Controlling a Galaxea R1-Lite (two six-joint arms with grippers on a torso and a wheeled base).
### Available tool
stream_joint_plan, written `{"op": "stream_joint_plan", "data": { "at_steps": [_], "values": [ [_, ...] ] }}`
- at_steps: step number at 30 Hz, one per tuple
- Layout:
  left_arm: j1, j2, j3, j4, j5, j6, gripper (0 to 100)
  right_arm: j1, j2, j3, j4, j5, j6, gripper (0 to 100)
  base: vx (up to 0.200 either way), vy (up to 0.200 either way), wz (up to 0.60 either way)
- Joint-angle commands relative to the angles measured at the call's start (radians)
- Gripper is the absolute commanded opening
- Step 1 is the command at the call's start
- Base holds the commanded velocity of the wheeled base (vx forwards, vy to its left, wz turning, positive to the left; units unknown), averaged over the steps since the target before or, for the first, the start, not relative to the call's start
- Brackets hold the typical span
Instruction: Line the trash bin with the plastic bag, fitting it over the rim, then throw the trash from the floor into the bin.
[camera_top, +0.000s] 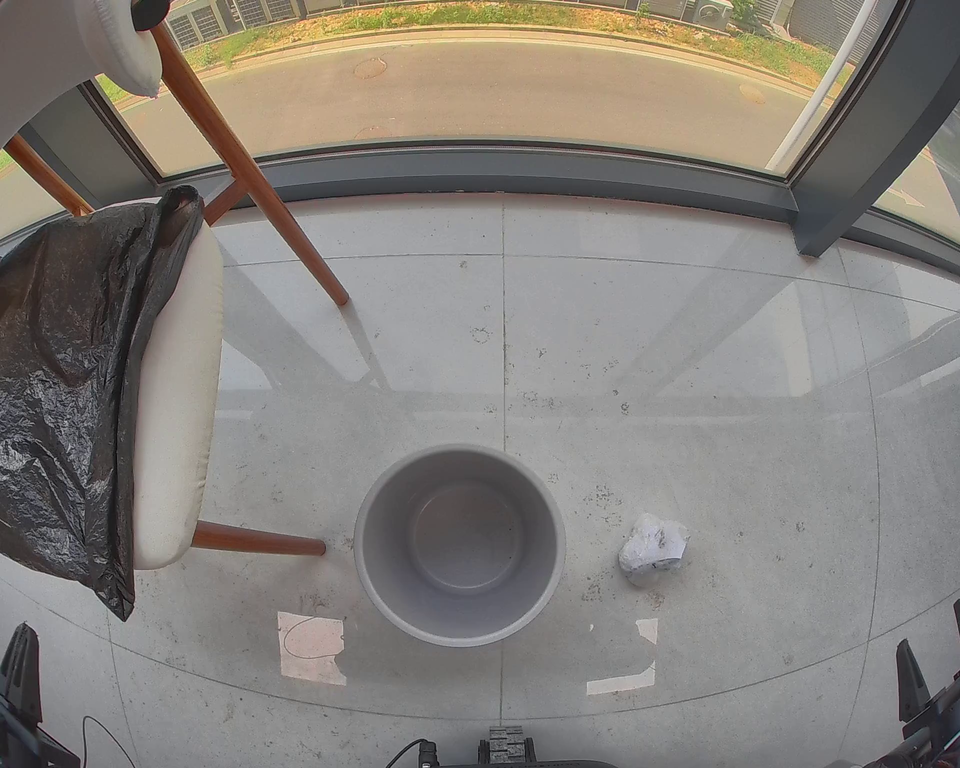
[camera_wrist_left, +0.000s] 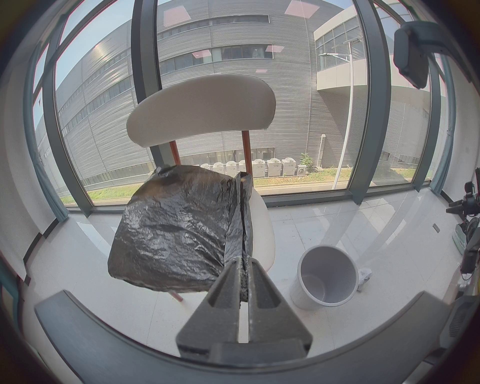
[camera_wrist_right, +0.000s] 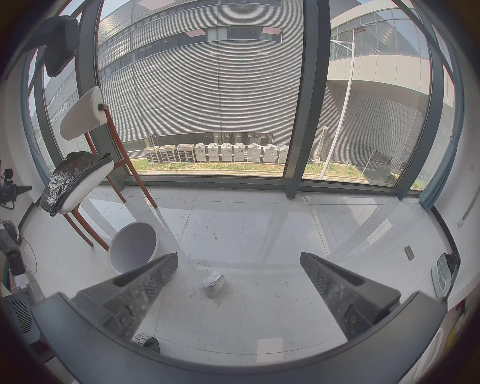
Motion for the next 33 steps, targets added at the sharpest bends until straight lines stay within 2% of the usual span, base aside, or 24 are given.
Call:
{"op": "stream_joint_plan", "data": {
  "at_steps": [1, 10, 16, 25, 33],
  "values": [
    [-0.003, 0.212, -0.163, 0.051, -0.006, 0.002, 0, 0.000, -0.013, 0.015, 0.000, 0.001, -0.001, 100, 0.000, 0.000, 0.00],
    [-0.002, 0.545, -0.327, 0.051, -0.007, -0.004, 0, 0.000, -0.013, 0.015, -0.002, 0.002, -0.004, 100, 0.000, 0.000, 0.00],
    [-0.003, 0.663, -0.370, 0.050, -0.019, -0.007, 0, 0.000, -0.013, 0.015, -0.002, 0.002, -0.004, 100, 0.000, 0.000, 0.00],
    [0.006, 0.907, -0.442, -0.098, -0.042, -0.007, 0, 0.000, -0.013, 0.015, -0.002, 0.002, -0.004, 100, 0.000, 0.000, 0.00],
    [0.006, 1.052, -0.522, -0.115, -0.042, 0.001, 0, 0.000, -0.013, 0.015, -0.002, 0.002, -0.005, 100, 0.000, 0.000, 0.00]
  ]
}}
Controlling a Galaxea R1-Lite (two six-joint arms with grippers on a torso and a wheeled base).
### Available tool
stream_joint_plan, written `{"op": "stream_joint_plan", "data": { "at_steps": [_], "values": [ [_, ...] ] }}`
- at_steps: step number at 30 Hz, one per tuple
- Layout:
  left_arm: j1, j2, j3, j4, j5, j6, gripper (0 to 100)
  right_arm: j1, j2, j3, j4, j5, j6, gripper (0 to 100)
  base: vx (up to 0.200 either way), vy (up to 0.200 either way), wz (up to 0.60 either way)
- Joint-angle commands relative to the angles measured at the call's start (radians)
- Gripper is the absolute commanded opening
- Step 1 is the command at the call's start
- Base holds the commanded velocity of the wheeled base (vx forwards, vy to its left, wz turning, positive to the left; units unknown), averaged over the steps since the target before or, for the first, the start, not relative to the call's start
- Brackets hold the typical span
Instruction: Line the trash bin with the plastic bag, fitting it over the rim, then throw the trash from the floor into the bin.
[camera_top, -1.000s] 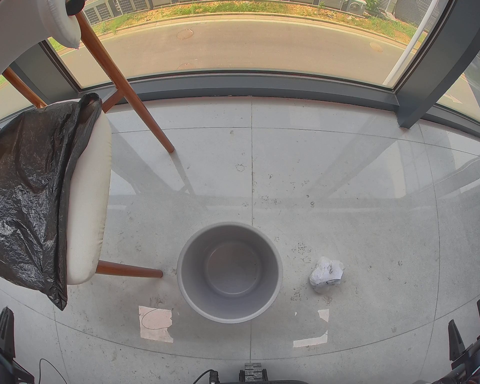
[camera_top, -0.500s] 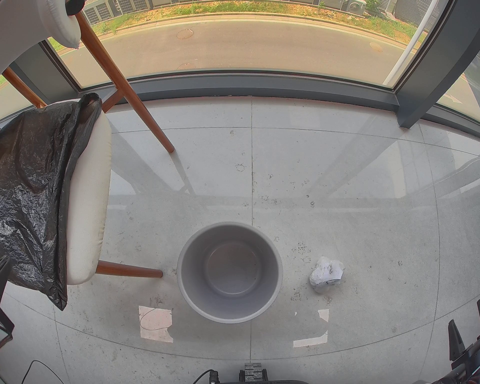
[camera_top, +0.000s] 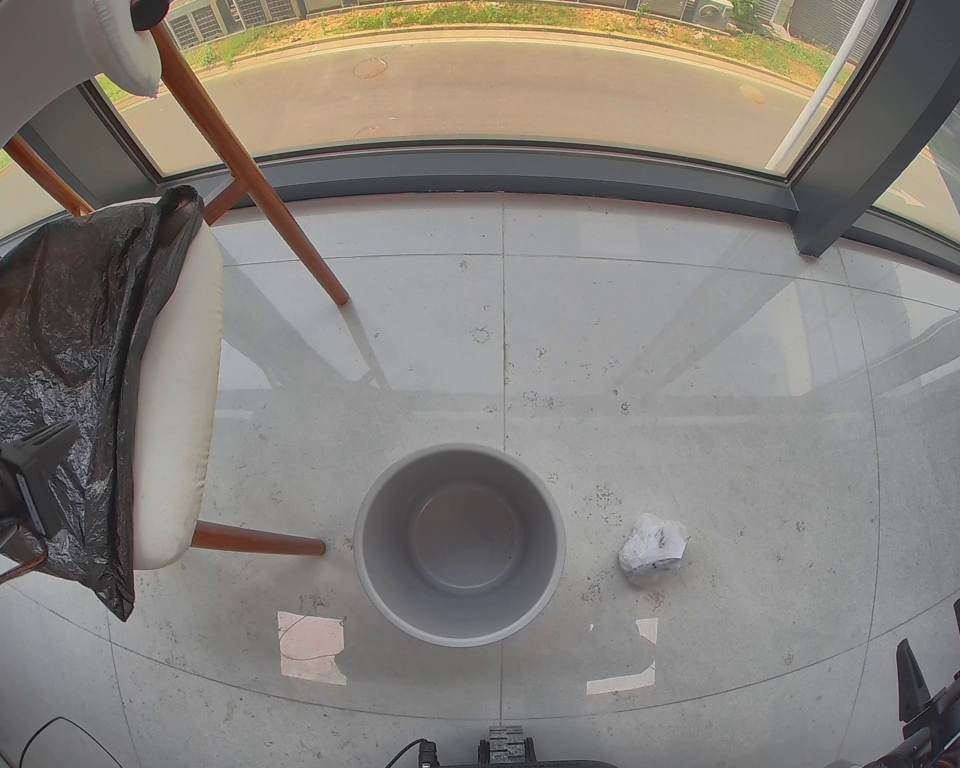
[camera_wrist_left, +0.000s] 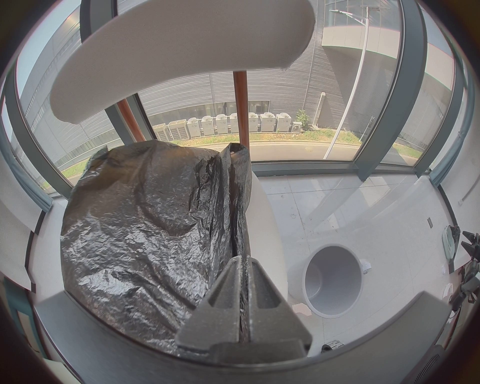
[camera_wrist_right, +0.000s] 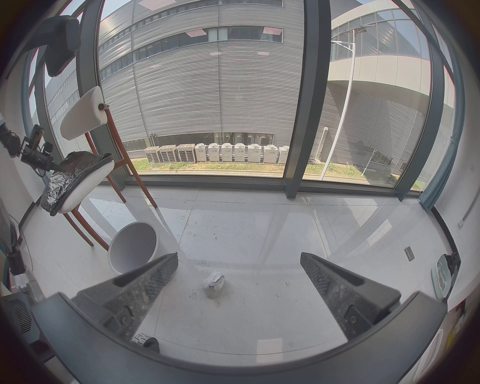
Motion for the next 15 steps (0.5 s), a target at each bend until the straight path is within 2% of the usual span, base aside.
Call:
{"op": "stream_joint_plan", "data": {
  "at_steps": [1, 12, 13, 15],
  "values": [
    [0.001, 0.132, -0.060, -0.007, 0.001, 0.005, 0, 0.001, -0.013, 0.015, 0.000, 0.000, -0.002, 100, 0.000, 0.000, 0.00],
    [0.008, 0.193, -0.127, -0.056, 0.020, 0.019, 0, 0.001, -0.013, 0.015, 0.000, 0.000, 0.000, 100, 0.000, 0.000, 0.00],
    [0.008, 0.194, -0.127, -0.056, 0.020, 0.019, 100, 0.001, -0.013, 0.015, 0.000, 0.000, 0.000, 100, 0.000, 0.000, 0.00],
    [0.008, 0.210, -0.133, -0.084, 0.024, 0.024, 100, 0.001, -0.013, 0.015, 0.000, 0.000, 0.000, 100, 0.000, 0.000, 0.00]
  ]
}}
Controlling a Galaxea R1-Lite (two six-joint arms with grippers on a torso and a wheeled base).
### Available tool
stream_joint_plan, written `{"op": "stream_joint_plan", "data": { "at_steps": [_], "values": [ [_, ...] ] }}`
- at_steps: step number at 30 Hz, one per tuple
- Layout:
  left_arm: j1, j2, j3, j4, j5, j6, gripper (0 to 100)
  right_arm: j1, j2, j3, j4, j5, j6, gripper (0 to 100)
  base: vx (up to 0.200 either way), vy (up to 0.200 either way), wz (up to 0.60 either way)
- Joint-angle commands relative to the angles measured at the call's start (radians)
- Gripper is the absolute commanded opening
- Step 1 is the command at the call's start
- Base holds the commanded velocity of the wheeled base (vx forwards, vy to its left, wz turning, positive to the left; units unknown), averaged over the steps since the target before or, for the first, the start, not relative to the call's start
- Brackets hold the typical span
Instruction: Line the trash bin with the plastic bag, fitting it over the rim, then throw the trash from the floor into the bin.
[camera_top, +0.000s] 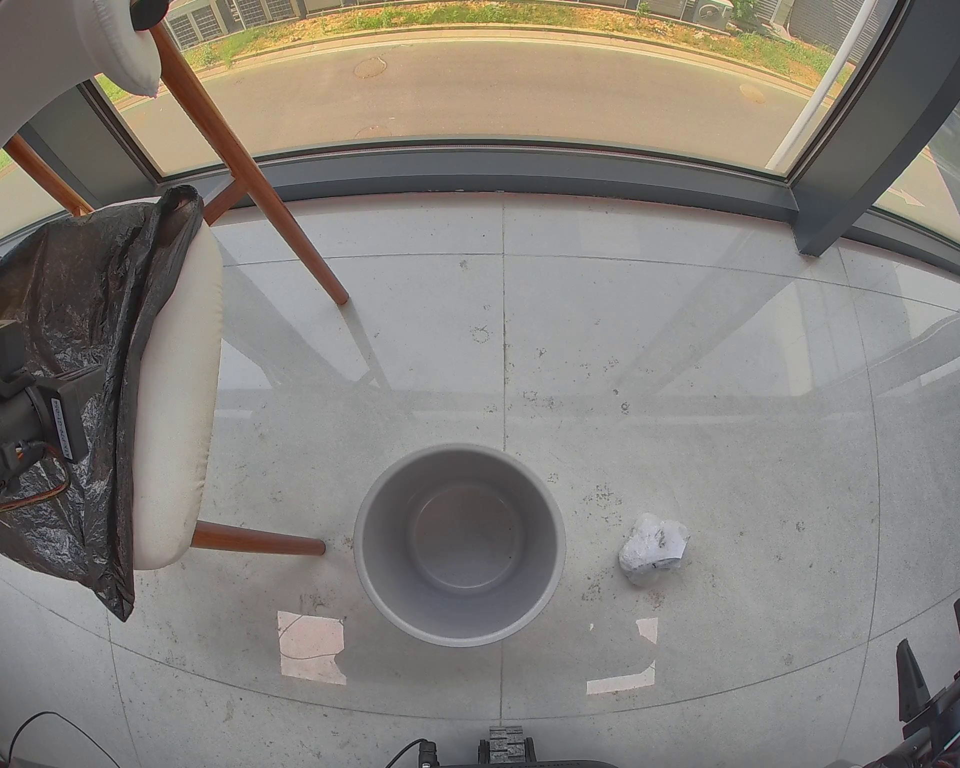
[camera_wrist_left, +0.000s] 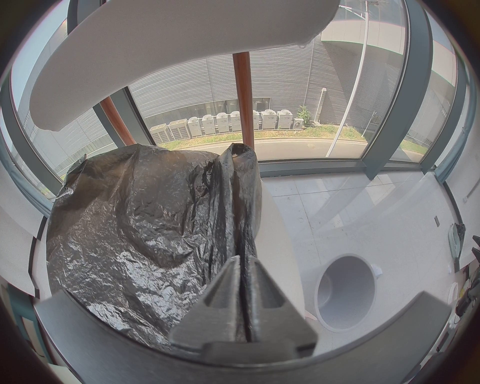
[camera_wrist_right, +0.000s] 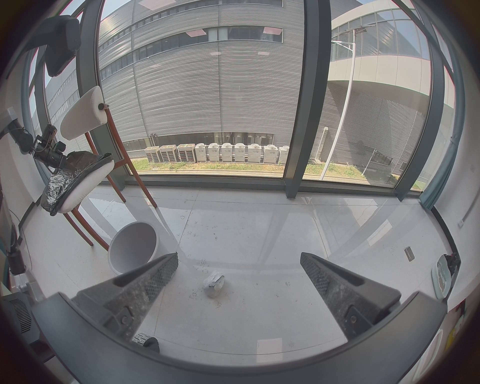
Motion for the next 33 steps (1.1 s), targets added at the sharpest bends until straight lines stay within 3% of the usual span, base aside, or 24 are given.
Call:
{"op": "stream_joint_plan", "data": {
  "at_steps": [1, 18, 19, 33],
  "values": [
    [0.002, 0.042, -0.006, -0.035, 0.001, 0.003, 100, 0.001, -0.013, 0.015, 0.000, 0.000, 0.000, 100, 0.000, 0.000, 0.00],
    [0.005, 0.163, 0.023, -0.167, 0.039, -0.005, 100, 0.001, -0.013, 0.015, 0.000, 0.000, 0.000, 100, 0.000, 0.000, 0.00],
    [0.005, 0.167, 0.026, -0.167, 0.039, -0.005, 0, 0.001, -0.013, 0.015, 0.000, 0.000, 0.000, 100, 0.000, 0.000, 0.00],
    [0.046, 0.138, 0.071, -0.166, 0.030, 0.000, 0, 0.001, -0.013, 0.015, 0.000, -0.001, 0.003, 100, 0.000, 0.000, 0.00]
  ]
}}
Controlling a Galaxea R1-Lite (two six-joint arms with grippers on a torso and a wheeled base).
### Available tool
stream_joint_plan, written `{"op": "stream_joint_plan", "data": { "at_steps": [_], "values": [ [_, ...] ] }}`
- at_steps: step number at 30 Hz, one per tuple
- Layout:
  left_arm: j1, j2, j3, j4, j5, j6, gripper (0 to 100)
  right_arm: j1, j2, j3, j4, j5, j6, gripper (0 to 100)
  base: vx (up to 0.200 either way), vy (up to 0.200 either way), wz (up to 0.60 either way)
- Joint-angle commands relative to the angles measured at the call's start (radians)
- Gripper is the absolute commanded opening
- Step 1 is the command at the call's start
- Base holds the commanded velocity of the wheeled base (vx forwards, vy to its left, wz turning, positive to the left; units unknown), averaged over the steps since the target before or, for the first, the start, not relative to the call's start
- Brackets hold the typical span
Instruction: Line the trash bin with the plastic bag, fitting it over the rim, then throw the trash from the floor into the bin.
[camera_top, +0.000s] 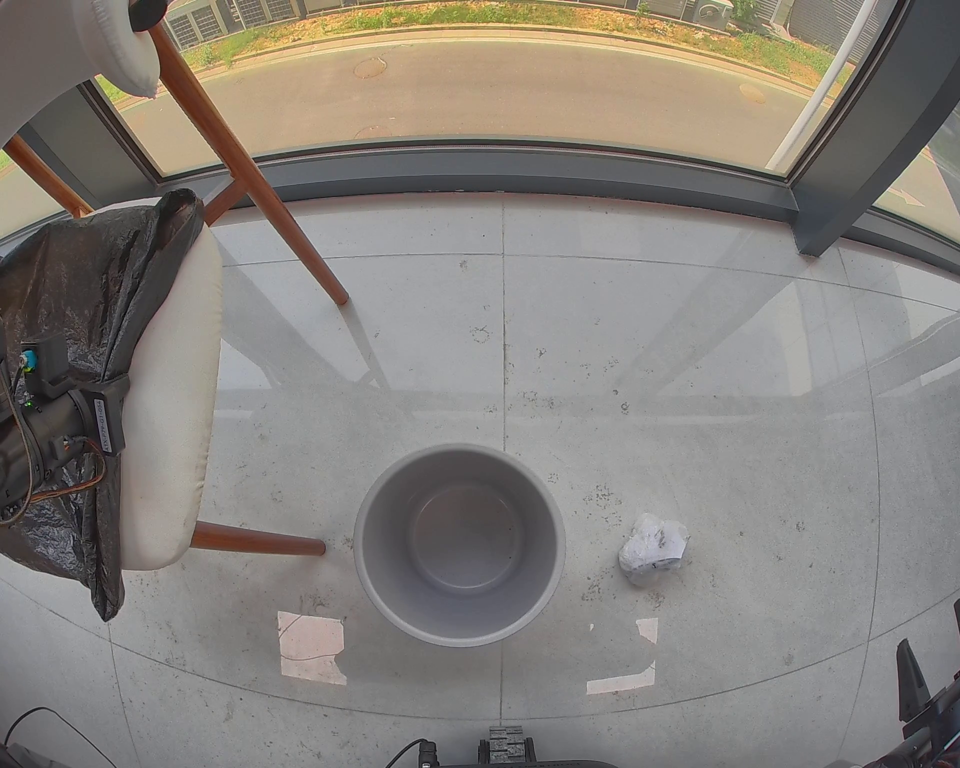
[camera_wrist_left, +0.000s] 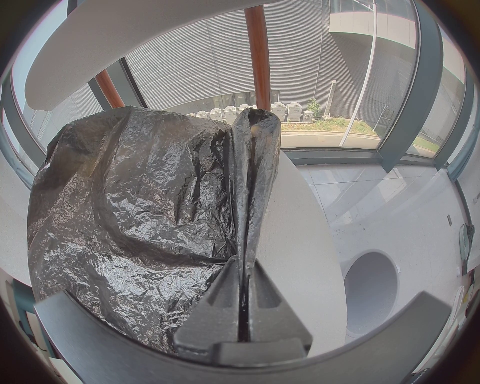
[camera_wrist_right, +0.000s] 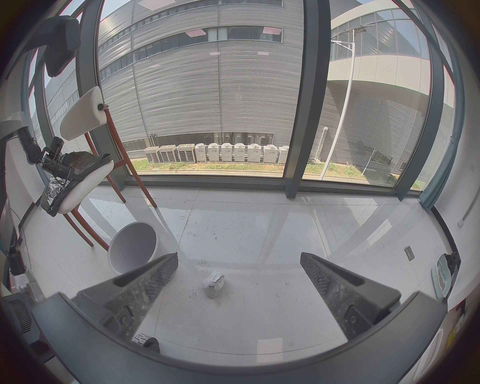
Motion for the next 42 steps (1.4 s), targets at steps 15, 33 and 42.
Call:
{"op": "stream_joint_plan", "data": {
  "at_steps": [15, 33, 42],
  "values": [
    [-0.089, -0.341, 0.142, 0.076, -0.194, 0.001, 0, 0.000, -0.013, 0.014, 0.000, 0.000, 0.000, 100, 0.000, 0.000, 0.00],
    [-0.653, -0.311, 0.061, 0.116, -0.250, 0.003, 0, 0.000, -0.013, 0.014, 0.000, 0.000, 0.001, 100, 0.000, 0.000, 0.00],
    [-0.942, -0.222, 0.027, 0.110, -0.256, -0.013, 0, 0.000, -0.013, 0.014, 0.000, 0.000, 0.003, 100, 0.000, 0.000, 0.00]
  ]
}}
